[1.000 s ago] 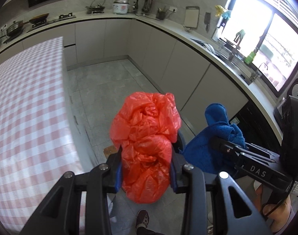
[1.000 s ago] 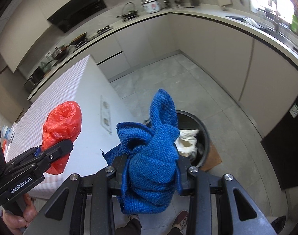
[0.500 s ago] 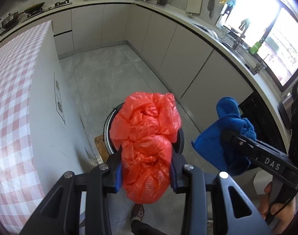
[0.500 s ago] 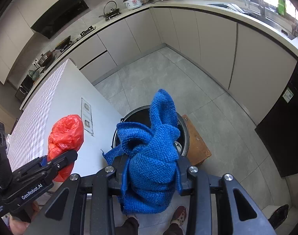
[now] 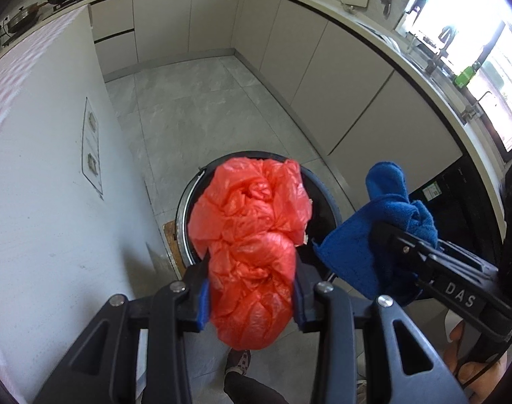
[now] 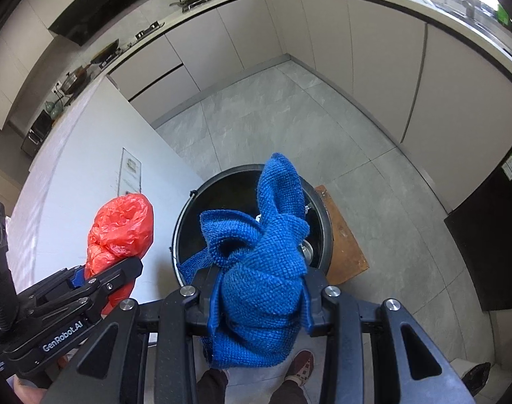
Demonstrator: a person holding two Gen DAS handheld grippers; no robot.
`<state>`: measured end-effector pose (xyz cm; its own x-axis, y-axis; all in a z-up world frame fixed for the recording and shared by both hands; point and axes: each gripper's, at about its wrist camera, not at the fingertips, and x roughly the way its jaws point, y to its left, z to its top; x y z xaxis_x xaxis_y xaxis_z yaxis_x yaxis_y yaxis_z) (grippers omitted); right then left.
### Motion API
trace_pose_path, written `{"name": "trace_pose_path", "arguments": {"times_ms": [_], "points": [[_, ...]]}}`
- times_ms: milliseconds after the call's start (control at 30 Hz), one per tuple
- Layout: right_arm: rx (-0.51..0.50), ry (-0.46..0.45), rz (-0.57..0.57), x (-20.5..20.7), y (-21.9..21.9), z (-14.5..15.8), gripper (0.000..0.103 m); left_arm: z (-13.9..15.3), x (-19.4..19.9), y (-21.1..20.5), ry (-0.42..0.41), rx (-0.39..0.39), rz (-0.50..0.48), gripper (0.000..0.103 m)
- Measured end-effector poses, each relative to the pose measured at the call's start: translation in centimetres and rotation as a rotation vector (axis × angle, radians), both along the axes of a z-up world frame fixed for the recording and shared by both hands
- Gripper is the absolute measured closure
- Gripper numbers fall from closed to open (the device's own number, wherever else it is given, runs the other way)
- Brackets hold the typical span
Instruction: Collect trash
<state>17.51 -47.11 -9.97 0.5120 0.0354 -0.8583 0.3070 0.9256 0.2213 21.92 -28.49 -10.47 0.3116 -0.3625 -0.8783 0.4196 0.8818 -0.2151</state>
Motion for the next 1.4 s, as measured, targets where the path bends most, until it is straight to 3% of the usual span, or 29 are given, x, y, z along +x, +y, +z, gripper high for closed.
{"name": "trace_pose_path", "arguments": {"times_ms": [133,200,267,300,567,900,1000,1200,1400], "points": [[-0.018,0.026,0.026,1.4,-0.3,-2.2,0.061,-1.3,0.7,-0.3,0.018,0.007,0.023,0.062],[-0.012,0.046,0.047,2.3,-0.4,-3.4,0.047,-1.9,1.1,-0.5,0.039,-0.002,0.036,0.054],[-0.008,0.045,0.057,2.7,-0.7,-4.1,0.037,-2.5,1.7,-0.9,0.057,0.003,0.051,0.036],[-0.014,0.040,0.058,2.9,-0.8,-4.2,0.036,-2.8,1.9,-1.1,0.061,-0.005,0.052,0.035],[-0.026,-0.035,0.037,1.6,-2.5,-2.2,0.036,-0.5,1.1,-1.1,-0.053,-0.001,0.083,0.035],[-0.022,0.005,0.128,0.0,-0.5,-0.1,0.036,6.1,-3.8,1.2,-0.148,-0.015,0.139,0.035],[-0.013,0.010,0.153,-1.2,1.0,1.1,0.036,7.8,-5.4,2.5,-0.160,-0.019,0.153,0.031],[-0.007,0.000,0.223,-5.4,4.7,3.8,0.035,10.8,-9.5,5.5,-0.219,0.008,0.172,0.022],[-0.048,-0.022,0.267,-12.5,8.9,6.3,0.034,12.2,-15.5,9.9,-0.266,0.023,0.222,0.014]]}}
